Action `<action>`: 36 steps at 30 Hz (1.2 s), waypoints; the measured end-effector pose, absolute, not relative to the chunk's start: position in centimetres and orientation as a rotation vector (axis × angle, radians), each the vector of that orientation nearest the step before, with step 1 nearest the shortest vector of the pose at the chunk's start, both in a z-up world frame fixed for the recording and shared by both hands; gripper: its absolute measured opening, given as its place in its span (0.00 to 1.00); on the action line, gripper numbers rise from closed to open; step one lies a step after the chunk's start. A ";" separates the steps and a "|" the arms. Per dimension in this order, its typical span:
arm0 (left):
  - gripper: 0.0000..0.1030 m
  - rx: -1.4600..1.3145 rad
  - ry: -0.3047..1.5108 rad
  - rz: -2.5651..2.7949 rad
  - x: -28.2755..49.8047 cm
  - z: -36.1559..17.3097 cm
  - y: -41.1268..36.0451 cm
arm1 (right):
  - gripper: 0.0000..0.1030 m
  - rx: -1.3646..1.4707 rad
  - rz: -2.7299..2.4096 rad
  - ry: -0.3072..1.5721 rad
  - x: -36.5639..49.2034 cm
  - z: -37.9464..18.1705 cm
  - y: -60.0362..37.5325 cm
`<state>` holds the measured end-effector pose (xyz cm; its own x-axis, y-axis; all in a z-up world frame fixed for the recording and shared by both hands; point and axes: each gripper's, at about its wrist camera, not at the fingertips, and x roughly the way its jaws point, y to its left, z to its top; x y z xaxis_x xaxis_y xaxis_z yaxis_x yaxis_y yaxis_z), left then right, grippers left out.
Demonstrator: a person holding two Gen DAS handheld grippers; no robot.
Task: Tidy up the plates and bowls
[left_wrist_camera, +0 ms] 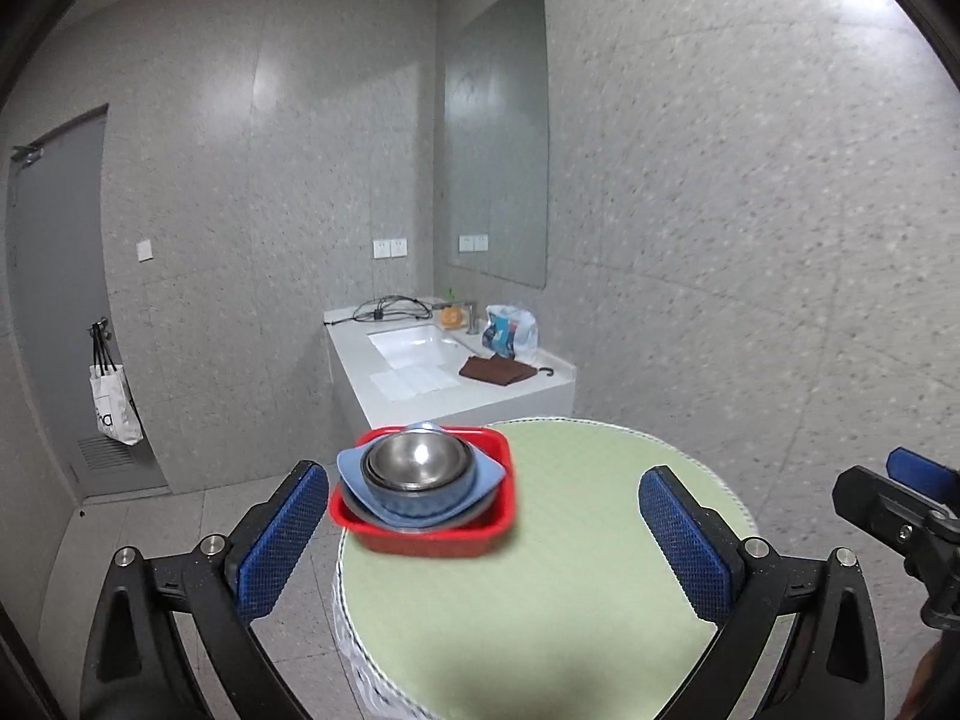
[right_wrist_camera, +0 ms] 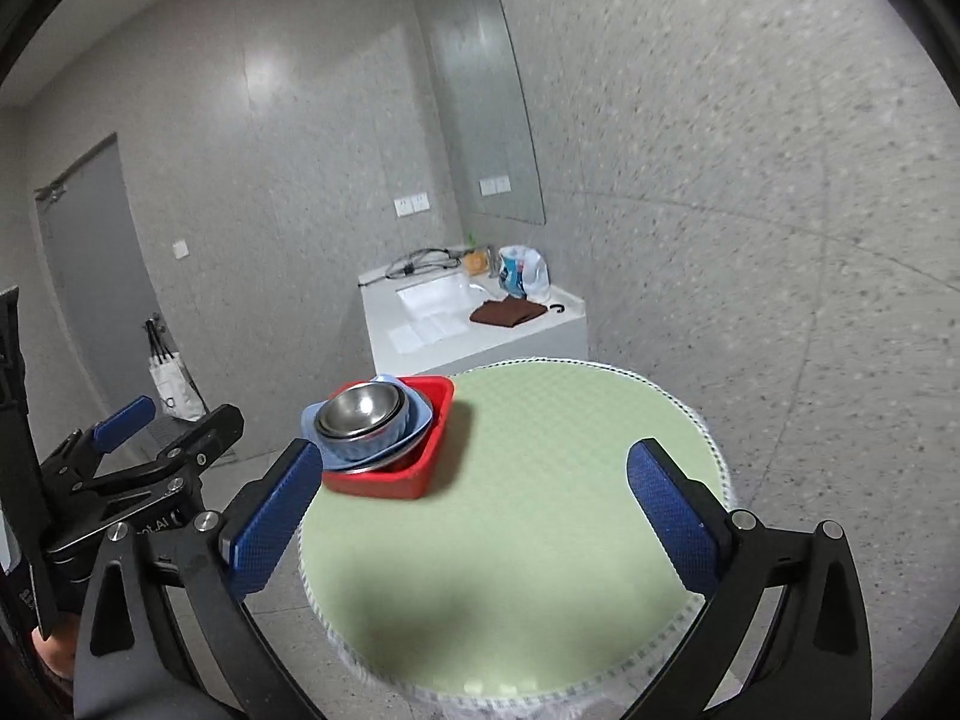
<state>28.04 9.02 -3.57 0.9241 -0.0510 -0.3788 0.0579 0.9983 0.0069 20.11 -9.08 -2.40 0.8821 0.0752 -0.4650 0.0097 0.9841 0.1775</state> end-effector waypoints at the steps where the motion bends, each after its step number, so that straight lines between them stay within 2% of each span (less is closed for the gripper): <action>1: 0.99 0.012 0.381 -0.046 26.4 -3.7 8.7 | 1.00 0.172 0.032 0.487 19.0 -2.2 -9.3; 11: 0.99 0.012 0.334 -0.007 12.2 -1.1 7.9 | 1.00 0.168 0.052 0.461 9.6 -0.4 -9.8; 17: 0.99 0.015 0.327 0.004 8.2 -0.6 8.7 | 1.00 0.166 0.060 0.448 7.0 0.1 -8.4; 36: 0.99 0.005 0.320 0.015 4.7 1.0 13.7 | 1.00 0.142 0.072 0.425 4.3 1.4 -2.1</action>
<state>4.71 13.74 1.01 0.9492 0.0150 -0.3144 -0.0135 0.9999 0.0069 4.28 -2.09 1.37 0.9088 0.0995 -0.4052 -0.0402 0.9875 0.1522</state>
